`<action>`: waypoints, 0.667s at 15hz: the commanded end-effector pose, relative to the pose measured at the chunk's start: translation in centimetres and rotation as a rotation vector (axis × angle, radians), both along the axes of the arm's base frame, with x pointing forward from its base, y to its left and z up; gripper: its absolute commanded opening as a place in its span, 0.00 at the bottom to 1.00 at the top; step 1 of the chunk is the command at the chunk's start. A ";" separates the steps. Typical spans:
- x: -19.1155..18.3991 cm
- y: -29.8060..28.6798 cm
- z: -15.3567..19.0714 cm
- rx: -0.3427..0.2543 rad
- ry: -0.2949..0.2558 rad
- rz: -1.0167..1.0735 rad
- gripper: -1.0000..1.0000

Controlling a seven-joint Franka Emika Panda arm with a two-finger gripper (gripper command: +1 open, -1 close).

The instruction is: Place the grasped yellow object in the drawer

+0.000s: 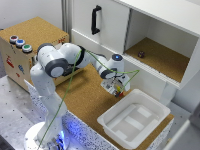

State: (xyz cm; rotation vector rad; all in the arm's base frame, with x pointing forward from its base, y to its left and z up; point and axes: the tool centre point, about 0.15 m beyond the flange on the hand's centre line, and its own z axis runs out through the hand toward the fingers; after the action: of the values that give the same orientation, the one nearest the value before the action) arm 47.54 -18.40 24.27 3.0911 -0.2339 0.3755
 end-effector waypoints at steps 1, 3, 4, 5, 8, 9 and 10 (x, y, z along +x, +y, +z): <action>1.0 -0.1 1.4 -0.034 -0.007 -0.001 0.00; 0.6 0.5 3.0 -0.024 -0.031 0.011 0.00; 0.1 1.1 4.1 -0.013 -0.049 0.024 0.00; -0.1 1.9 4.7 -0.005 -0.056 0.035 0.00; 0.1 4.9 6.5 0.022 -0.063 0.090 0.00; 0.3 6.2 7.2 0.026 -0.065 0.114 0.00; 0.4 7.1 7.6 0.028 -0.068 0.132 0.00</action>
State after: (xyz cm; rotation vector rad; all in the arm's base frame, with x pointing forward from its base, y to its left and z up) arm 48.73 -15.79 28.31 3.0901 -0.1462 0.4597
